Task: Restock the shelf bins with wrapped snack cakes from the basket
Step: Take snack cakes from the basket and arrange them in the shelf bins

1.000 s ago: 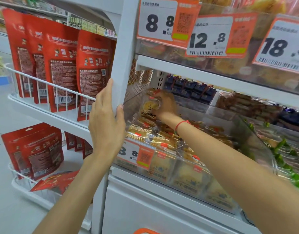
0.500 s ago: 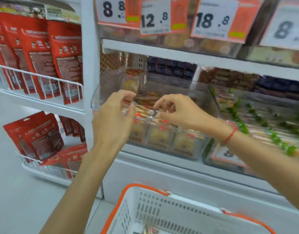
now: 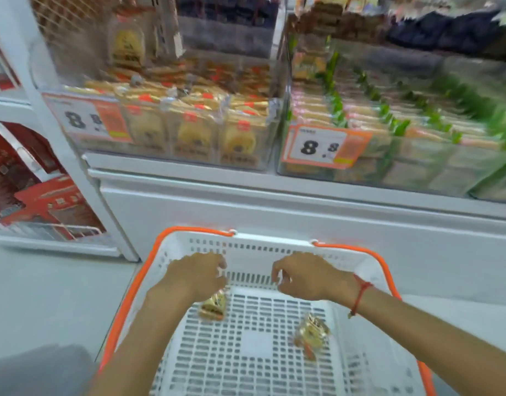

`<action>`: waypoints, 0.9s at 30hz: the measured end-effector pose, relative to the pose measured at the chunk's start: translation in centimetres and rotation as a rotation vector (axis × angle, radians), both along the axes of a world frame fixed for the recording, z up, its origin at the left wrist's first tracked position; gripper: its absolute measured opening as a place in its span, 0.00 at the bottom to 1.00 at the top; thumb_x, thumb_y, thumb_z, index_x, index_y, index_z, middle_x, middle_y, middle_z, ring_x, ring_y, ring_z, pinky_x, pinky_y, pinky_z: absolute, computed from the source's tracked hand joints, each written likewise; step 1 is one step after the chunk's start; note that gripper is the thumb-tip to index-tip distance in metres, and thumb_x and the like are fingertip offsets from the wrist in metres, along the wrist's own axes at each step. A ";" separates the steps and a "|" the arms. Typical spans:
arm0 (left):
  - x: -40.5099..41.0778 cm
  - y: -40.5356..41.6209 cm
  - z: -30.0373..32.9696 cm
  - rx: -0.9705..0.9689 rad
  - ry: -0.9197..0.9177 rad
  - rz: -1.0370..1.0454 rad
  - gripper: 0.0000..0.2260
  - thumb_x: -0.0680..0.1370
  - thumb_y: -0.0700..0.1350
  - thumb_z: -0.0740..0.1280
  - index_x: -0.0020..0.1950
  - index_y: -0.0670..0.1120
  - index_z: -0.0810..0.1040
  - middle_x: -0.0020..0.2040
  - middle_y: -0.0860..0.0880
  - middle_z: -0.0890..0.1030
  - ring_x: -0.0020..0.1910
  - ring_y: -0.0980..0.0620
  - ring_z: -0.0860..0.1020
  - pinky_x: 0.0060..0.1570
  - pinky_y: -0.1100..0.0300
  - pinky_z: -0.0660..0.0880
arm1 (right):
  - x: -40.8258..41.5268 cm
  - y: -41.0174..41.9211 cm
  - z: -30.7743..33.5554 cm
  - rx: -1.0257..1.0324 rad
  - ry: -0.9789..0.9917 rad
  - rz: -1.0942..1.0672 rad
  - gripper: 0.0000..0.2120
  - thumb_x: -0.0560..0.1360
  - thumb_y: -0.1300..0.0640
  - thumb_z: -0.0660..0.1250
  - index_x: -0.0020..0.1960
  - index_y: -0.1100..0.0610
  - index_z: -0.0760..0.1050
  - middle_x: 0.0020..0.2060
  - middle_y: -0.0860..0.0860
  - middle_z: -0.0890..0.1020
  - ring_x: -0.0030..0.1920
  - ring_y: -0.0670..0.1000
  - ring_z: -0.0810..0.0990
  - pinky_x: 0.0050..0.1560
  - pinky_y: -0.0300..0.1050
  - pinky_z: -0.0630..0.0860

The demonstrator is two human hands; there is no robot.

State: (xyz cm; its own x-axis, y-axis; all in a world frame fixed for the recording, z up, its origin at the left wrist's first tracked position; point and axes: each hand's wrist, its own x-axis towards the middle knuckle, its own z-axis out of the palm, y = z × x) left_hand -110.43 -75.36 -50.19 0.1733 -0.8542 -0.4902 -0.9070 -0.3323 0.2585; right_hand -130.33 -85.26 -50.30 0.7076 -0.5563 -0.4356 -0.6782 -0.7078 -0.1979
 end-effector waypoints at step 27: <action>1.4 0.6 -19.9 0.201 0.820 0.936 0.10 0.80 0.44 0.65 0.40 0.42 0.72 0.44 0.43 0.77 0.41 0.50 0.76 0.36 0.62 0.75 | 7.9 3.4 -20.5 0.959 -0.506 -1.126 0.19 0.75 0.69 0.62 0.62 0.58 0.62 0.36 0.53 0.72 0.30 0.47 0.68 0.27 0.35 0.65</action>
State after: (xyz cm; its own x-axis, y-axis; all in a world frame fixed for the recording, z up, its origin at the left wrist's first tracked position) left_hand -109.00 -74.73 -70.13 0.2543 -0.4672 -0.8468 0.0992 -0.8584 0.5033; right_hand -122.38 -81.85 -70.78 0.3107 -0.5446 -0.7790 -0.4781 0.6188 -0.6233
